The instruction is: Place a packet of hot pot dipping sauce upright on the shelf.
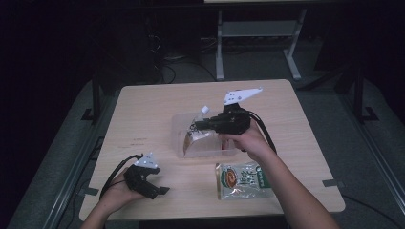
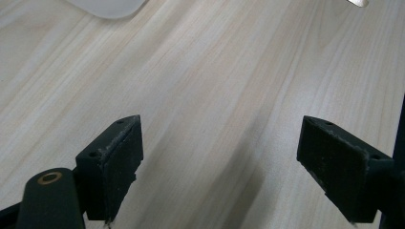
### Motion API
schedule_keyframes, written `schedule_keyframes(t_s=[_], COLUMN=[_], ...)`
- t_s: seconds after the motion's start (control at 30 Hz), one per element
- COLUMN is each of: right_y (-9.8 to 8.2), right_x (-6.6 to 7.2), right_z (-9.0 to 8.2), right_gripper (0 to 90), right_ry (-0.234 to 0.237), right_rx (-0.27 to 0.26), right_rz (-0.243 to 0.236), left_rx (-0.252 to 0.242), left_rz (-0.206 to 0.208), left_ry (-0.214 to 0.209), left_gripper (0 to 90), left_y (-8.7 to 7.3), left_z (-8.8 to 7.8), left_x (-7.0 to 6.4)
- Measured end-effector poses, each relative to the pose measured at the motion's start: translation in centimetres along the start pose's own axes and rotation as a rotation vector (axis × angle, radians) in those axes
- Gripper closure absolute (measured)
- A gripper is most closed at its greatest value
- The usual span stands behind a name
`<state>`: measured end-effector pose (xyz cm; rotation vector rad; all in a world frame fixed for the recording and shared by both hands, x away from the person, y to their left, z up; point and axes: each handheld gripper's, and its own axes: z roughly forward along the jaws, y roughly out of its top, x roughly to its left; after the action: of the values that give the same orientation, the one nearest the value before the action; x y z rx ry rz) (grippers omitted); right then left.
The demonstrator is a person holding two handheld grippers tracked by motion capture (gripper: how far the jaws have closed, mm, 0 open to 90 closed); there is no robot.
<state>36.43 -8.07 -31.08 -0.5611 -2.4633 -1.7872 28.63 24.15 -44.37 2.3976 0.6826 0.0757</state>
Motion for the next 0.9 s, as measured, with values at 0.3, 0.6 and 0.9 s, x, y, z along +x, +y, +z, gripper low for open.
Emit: schedule_keyframes(t_s=[0.3, 0.6, 0.9], right_y=[1.4, 1.6, 1.4], right_x=[-1.4, -2.5, -3.2], right_z=[1.7, 3.5, 5.3], right_gripper=[89.7, 89.6, 89.5], right_ry=[-0.026, -0.045, -0.054], right_rx=[0.006, 0.033, 0.051], right_rz=[0.003, 0.018, 0.034], left_rx=[-0.018, -0.013, -0.002], left_rz=[-0.02, -0.018, -0.006], left_ry=[-0.006, 0.002, 0.004], left_gripper=[15.5, 15.5, 15.6], left_y=[-0.1, -0.2, -0.2], left_z=[0.0, 0.0, -0.1], left_x=[0.0, 0.1, 0.2])
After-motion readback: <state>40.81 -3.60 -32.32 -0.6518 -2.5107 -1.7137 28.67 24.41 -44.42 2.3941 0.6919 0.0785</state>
